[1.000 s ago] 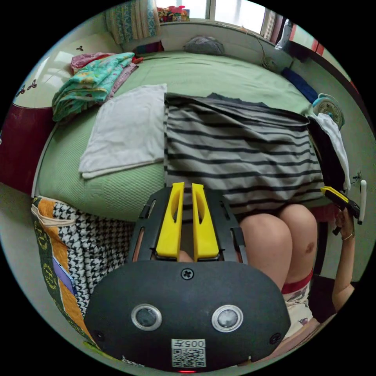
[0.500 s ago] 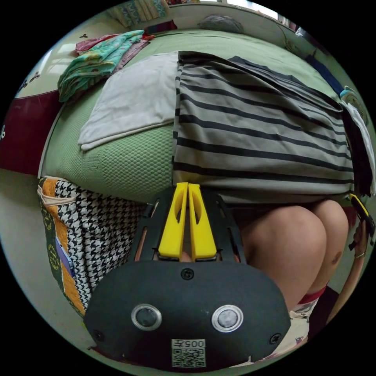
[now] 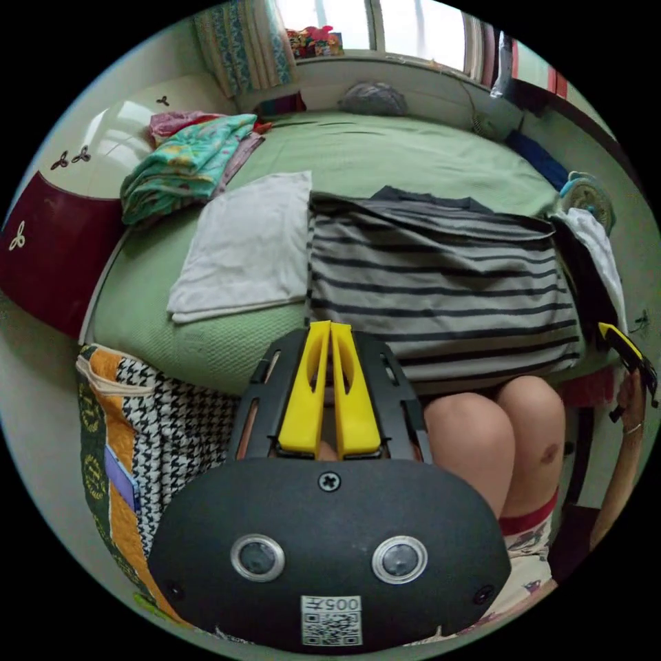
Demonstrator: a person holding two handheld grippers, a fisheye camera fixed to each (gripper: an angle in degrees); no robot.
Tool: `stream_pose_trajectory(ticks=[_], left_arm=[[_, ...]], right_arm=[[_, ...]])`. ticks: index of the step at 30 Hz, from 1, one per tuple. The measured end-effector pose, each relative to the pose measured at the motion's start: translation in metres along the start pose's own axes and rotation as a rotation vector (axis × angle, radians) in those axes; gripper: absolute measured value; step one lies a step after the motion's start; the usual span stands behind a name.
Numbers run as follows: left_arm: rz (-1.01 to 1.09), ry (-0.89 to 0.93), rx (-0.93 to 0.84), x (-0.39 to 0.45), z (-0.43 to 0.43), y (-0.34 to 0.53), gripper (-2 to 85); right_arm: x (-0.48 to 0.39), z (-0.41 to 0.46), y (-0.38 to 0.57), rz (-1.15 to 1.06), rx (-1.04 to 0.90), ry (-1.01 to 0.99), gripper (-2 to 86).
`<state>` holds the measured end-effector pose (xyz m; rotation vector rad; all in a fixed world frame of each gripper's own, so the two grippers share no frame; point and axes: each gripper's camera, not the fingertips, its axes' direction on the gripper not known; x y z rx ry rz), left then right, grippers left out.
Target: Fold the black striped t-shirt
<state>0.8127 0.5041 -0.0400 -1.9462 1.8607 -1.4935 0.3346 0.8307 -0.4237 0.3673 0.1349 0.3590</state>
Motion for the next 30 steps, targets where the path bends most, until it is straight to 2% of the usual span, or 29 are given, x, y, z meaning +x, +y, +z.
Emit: stream_pose_trajectory(ticks=[9, 14, 23, 26, 30], left_arm=[[0.140, 0.060, 0.001, 0.067, 0.045, -0.070, 1.9], [0.220, 0.120, -0.024, 0.093, 0.082, -0.098, 7.3], [0.182, 0.171, -0.017, 0.097, 0.110, -0.129, 6.7], [0.182, 0.142, 0.025, 0.096, 0.107, -0.140, 6.2], [0.169, 0.103, -0.009, 0.097, 0.123, -0.161, 6.1]], right_arm=[[-0.041, 0.066, -0.084, -0.125, -0.041, 0.019, 6.0], [-0.056, 0.103, -0.117, -0.164, -0.105, 0.046, 7.1], [-0.074, 0.135, -0.152, -0.171, -0.142, 0.070, 7.6], [-0.076, 0.133, -0.169, -0.159, -0.102, 0.057, 7.6], [-0.077, 0.152, -0.196, -0.135, -0.133, 0.102, 7.4]])
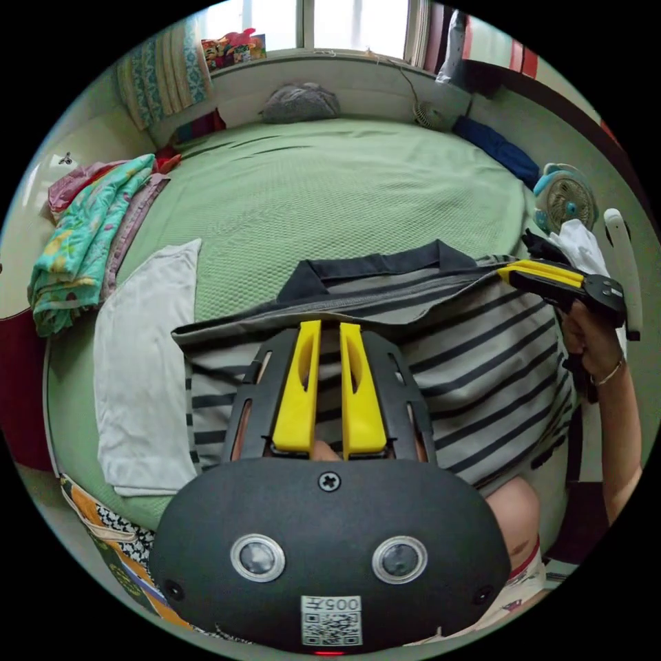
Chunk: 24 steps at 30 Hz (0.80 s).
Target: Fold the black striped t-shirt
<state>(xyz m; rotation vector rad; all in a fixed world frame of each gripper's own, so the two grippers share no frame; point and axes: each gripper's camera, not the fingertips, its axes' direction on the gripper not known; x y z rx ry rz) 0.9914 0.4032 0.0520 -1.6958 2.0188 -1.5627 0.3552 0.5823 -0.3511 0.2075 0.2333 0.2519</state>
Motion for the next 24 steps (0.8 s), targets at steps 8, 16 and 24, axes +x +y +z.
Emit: stream_pose_trajectory(ticks=[8, 16, 24], left_arm=[[-0.012, 0.003, 0.038, 0.013, -0.008, 0.005, 5.9], [-0.086, -0.121, -0.053, 0.008, 0.020, 0.017, 5.3], [-0.112, -0.085, -0.093, 0.011, 0.045, 0.001, 4.6]], right_arm=[[-0.011, -0.028, 0.021, 0.002, 0.061, -0.046, 6.0], [-0.043, -0.015, 0.042, -0.012, 0.038, 0.058, 7.0], [-0.023, 0.032, 0.008, 0.172, -0.133, 0.010, 6.0]])
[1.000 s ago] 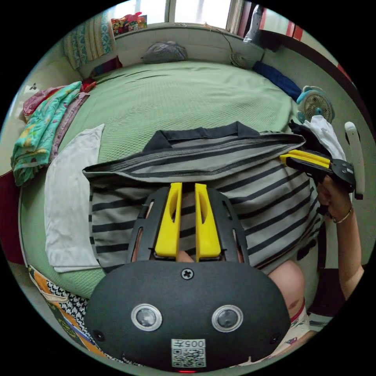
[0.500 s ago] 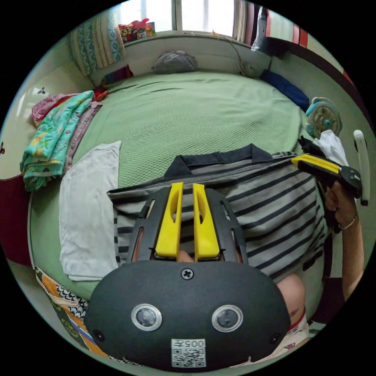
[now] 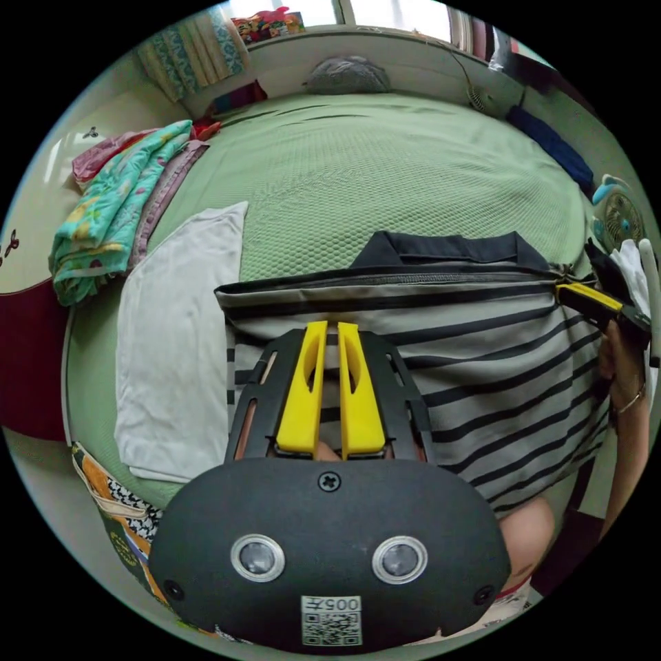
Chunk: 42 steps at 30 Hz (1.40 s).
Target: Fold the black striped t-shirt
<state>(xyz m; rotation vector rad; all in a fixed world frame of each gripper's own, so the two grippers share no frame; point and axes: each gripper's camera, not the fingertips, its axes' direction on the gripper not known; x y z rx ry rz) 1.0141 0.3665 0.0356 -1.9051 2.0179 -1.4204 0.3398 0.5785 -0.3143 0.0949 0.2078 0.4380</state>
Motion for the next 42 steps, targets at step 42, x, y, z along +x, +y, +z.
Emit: stream_pose_trajectory(ticks=[42], left_arm=[[0.525, 0.209, 0.034, 0.446, -0.073, 0.236, 9.1]], right_arm=[[0.126, -0.208, 0.305, -0.094, 0.382, 0.127, 7.4]])
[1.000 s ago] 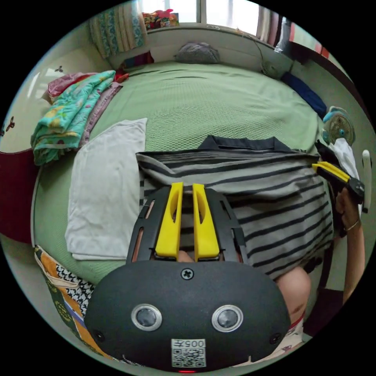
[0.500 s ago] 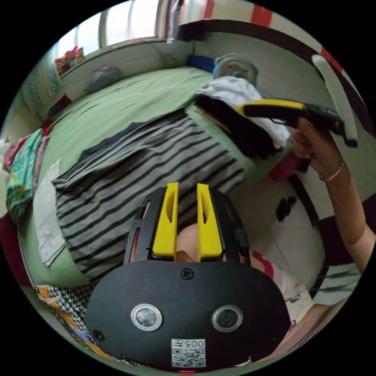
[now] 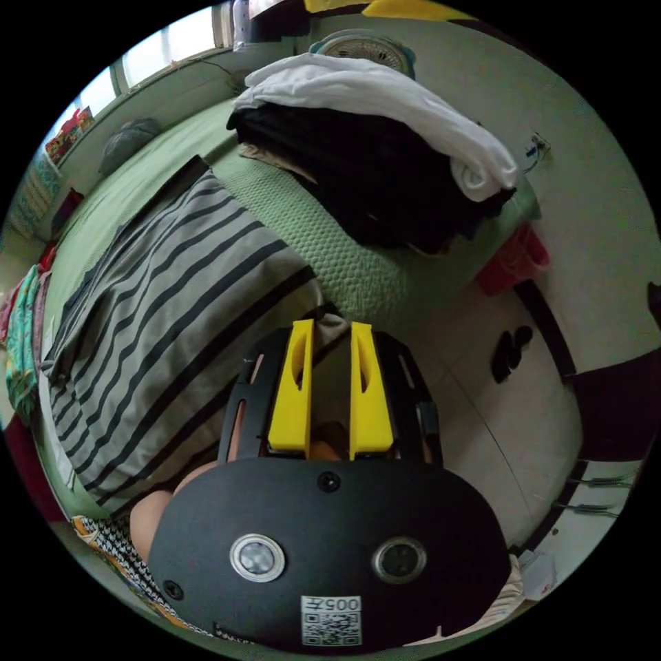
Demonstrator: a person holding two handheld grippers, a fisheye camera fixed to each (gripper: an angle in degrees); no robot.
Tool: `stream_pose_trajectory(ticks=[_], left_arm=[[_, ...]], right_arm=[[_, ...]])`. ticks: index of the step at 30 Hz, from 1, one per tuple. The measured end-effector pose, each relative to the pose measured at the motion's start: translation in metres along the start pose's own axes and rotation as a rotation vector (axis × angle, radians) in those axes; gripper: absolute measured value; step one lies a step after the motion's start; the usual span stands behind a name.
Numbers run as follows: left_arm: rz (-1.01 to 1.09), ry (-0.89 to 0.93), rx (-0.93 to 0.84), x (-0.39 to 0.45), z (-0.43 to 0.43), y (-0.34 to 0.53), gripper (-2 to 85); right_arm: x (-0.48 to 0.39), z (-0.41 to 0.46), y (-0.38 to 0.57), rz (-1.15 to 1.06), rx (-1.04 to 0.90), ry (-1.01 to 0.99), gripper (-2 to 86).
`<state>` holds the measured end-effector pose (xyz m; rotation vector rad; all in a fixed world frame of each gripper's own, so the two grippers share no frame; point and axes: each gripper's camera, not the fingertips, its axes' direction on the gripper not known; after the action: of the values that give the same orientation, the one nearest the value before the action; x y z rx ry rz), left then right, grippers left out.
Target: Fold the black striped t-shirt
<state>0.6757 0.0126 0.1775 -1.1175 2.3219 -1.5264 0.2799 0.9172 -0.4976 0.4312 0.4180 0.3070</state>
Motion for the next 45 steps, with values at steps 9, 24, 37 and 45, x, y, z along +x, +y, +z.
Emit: stream_pose_trajectory(ticks=[9, 24, 37, 45], left_arm=[[-0.041, 0.121, 0.002, -0.017, -0.042, 0.015, 4.0], [-0.139, 0.179, 0.167, -0.110, -0.151, 0.093, 3.4], [-0.165, 0.260, 0.204, -0.157, -0.192, 0.143, 3.0], [-0.140, 0.298, 0.257, -0.161, -0.222, 0.150, 3.3]], right_arm=[[0.040, -0.002, -0.027, 0.043, 0.018, -0.088, 6.4], [0.082, 0.109, -0.163, 0.247, -0.314, -0.512, 11.5], [0.087, 0.168, -0.209, 0.474, -0.433, -0.664, 4.6], [0.081, 0.136, -0.244, 0.393, -0.365, -0.489, -1.2]])
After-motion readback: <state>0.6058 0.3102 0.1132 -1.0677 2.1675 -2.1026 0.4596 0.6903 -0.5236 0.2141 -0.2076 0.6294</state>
